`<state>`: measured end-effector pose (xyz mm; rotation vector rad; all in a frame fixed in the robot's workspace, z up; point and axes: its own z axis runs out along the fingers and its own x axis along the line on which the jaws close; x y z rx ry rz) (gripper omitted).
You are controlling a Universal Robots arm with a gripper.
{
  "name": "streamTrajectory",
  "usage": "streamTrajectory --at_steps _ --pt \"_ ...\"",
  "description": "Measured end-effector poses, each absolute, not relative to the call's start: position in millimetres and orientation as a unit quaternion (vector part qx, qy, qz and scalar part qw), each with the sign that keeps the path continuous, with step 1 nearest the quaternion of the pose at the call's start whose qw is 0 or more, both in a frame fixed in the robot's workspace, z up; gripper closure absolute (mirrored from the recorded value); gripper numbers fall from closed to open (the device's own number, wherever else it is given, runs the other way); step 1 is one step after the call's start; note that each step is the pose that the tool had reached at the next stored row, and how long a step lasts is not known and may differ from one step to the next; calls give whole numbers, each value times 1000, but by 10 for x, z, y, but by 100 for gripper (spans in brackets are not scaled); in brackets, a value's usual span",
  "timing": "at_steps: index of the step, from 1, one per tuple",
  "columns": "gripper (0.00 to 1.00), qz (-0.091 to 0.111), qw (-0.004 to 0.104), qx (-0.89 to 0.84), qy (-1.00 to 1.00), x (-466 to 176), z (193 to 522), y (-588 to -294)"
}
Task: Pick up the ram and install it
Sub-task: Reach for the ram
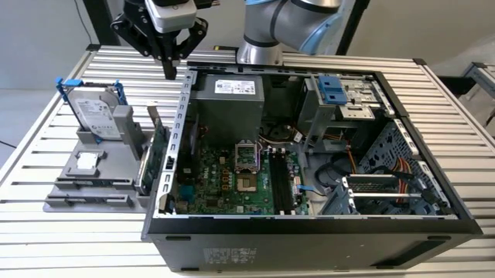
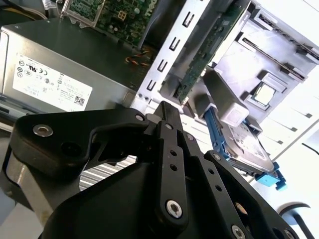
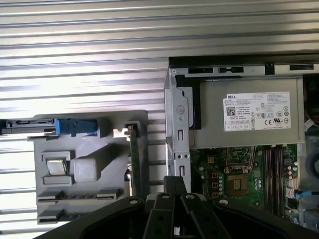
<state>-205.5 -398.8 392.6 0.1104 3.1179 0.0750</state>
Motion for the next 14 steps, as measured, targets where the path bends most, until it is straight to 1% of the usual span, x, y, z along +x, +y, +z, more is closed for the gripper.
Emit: streamTrajectory --at_steps 14 --pt "100 24 10 35 999 -2192 3927 -3988"
